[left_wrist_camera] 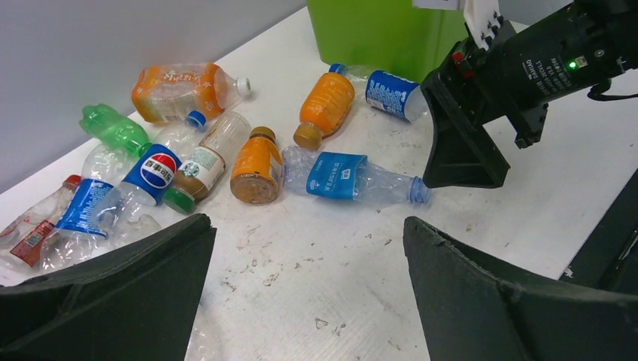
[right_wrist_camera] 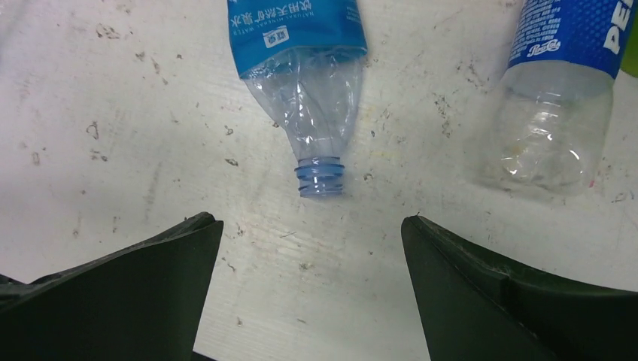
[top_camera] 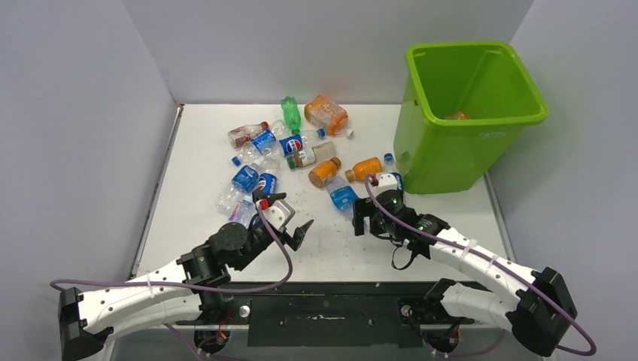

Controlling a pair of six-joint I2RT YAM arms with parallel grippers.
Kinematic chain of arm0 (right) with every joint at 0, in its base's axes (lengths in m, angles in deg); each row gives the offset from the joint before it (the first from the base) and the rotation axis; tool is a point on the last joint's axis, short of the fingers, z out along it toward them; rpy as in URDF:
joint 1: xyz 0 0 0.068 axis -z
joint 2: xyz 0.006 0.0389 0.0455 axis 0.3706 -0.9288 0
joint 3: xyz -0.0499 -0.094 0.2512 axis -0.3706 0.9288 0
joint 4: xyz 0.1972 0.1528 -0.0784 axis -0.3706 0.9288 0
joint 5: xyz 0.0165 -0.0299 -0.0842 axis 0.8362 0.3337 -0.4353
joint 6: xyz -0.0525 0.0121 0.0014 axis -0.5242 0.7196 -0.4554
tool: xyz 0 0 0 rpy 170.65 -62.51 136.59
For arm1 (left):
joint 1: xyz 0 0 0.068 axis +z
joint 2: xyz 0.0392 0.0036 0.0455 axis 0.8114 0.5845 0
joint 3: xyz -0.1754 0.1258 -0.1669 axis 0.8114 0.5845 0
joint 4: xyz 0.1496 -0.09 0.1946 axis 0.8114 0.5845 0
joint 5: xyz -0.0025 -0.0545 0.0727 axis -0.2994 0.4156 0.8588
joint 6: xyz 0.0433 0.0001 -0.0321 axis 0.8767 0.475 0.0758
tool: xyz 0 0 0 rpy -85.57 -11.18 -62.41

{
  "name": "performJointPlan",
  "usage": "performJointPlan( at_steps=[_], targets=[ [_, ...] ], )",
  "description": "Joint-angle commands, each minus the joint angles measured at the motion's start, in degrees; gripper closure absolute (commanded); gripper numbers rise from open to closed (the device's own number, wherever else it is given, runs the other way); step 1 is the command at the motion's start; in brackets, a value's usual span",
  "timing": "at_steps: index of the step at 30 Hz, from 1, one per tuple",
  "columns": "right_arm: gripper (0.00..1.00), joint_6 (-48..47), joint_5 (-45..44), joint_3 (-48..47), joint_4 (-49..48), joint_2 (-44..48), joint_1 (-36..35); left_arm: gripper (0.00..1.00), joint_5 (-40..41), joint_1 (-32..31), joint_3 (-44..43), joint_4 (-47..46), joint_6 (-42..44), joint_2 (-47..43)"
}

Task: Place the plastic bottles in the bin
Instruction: Place the plastic bottle in the trash bin, then pick up the plastic bottle at the center of the board.

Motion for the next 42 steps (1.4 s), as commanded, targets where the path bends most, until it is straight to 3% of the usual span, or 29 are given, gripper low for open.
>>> performJointPlan(
  at_steps=[1, 16, 21, 26, 33, 37, 42],
  targets=[
    [0.07, -0.48, -0.08, 0.29, -7.74, -2.88, -0.32, 0.04, -0.66, -0.29, -0.52, -2.22, 1.36, -0.15],
    [0.02, -4.02, -1.84, -1.14, -14.64, -19.26, -0.15, 0.04, -2.44, -0.38, -1.05, -1.32, 2.26, 2.23],
    [0.1, -4.6, -1.24, -2.32, -17.2, -23.82, -0.04, 0.04, -3.23, -0.38, -1.11, -1.15, 2.26, 2.08],
    [0.29, -4.87, -0.49, -2.71, -18.28, -26.69, -0.1, 0.04, -4.3, -0.38, -1.4, -0.64, 2.05, 1.98],
    [0.67, -4.26, 0.9, -0.52, -18.3, -24.69, -0.17, 0.04, -5.75, -0.46, -1.82, -0.27, 1.75, 1.95],
    [0.92, -2.73, 2.46, -0.11, -14.07, -18.9, -0.84, 0.04, -4.82, -0.46, -1.55, -0.48, 1.93, 1.12],
    [0.95, -2.28, 9.43, -2.08, -2.42, -6.35, -1.49, 0.04, -4.01, -0.46, -0.17, -1.28, 5.1, -1.0]
  ],
)
